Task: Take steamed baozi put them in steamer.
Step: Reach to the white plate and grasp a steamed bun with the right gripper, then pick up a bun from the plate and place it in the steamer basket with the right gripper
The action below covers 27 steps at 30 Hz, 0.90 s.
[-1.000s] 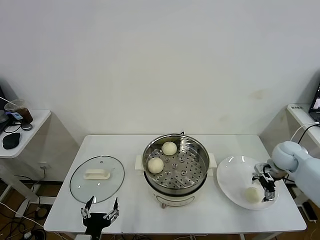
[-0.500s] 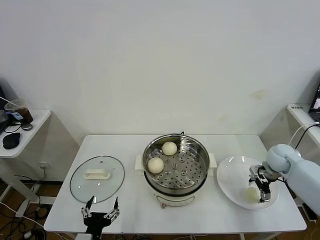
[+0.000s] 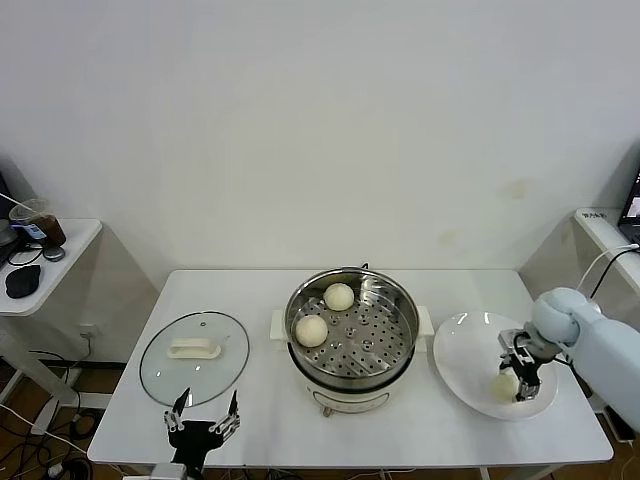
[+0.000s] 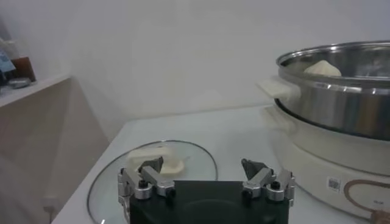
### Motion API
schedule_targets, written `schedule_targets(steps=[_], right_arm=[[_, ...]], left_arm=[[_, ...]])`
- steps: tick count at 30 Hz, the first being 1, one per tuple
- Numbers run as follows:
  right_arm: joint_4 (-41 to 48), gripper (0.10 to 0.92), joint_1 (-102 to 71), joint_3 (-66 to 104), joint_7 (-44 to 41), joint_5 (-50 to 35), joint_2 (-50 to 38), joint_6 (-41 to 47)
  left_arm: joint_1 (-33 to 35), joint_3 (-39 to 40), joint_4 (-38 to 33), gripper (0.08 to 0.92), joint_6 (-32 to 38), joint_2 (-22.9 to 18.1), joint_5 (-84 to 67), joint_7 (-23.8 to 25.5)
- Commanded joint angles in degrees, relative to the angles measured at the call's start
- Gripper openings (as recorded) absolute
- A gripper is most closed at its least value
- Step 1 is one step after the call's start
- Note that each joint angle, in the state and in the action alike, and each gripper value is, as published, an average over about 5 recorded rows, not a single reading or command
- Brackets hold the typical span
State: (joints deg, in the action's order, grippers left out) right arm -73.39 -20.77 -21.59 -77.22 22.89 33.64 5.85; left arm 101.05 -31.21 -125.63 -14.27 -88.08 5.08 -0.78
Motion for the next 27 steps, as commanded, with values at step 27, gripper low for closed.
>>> schedule_targets(steps=[27], right_arm=[[-8.82, 0.518, 55.27, -35.80, -3.90, -32.38, 14.86, 0.46]], left_arm=[[-1.71, -0.17, -1.75, 0.823, 1.70, -0.04, 1.04, -2.13]])
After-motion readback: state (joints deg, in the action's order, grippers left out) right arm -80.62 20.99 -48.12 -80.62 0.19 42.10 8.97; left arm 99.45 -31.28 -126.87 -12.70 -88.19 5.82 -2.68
